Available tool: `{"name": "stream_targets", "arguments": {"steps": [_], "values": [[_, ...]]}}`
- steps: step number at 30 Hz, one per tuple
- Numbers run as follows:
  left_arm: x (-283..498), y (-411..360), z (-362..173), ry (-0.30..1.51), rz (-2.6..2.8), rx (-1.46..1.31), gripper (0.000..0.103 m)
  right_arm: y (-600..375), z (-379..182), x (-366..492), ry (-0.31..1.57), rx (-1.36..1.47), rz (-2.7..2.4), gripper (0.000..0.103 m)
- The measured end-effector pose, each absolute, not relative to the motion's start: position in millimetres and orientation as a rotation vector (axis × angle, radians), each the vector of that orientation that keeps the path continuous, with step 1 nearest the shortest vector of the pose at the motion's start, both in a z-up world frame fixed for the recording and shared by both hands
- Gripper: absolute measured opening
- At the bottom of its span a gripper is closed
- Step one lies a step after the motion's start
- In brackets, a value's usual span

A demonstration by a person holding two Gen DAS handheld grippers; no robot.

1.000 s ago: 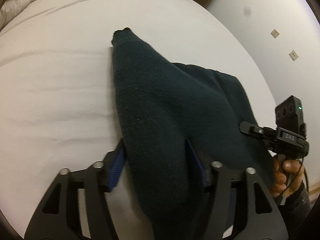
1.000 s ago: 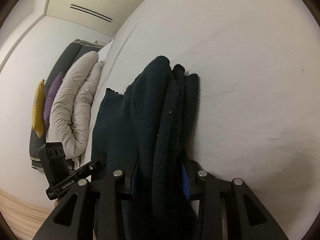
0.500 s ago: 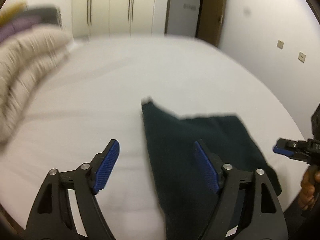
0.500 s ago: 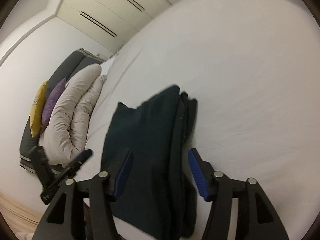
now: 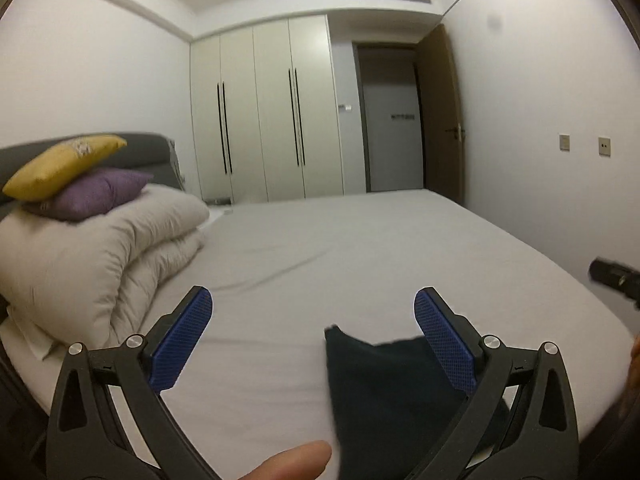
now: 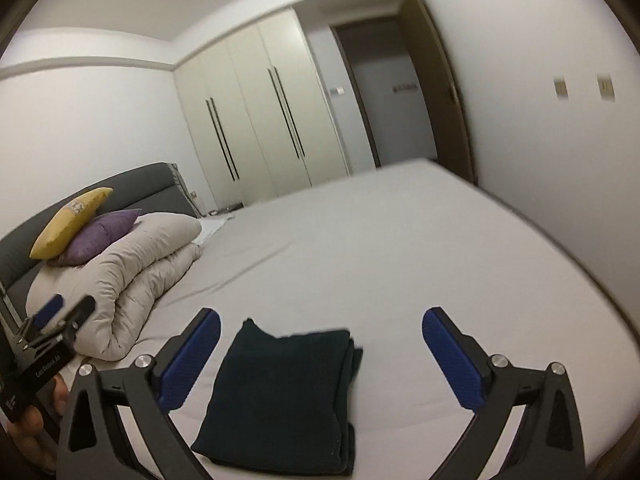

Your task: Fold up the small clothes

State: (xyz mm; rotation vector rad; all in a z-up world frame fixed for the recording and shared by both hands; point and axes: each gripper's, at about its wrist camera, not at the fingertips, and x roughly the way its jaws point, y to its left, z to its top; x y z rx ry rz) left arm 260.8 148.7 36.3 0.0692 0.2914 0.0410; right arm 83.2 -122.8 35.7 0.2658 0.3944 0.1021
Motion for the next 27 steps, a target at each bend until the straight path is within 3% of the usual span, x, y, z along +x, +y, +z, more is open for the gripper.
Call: {"name": "stream_targets", "arguments": {"steps": [8,19,27], "values": [[248.1,148.3,26.8,0.421,0.019,0.055,0.103,-110.7,86.5,37.1,0.272,0.126,0.185,0.103],[258.3,135.7,-62.9,0.71,-0.052,0.018,0.103,-98.0,19.0,66.4,0.683,0.159,0.022,0.103],[280.8,146.9,-101.3,0.784,-0.033,0.004,0.103,-95.1,-8.6,71.9,0.769,0.173,-0.01,0.103]]}}
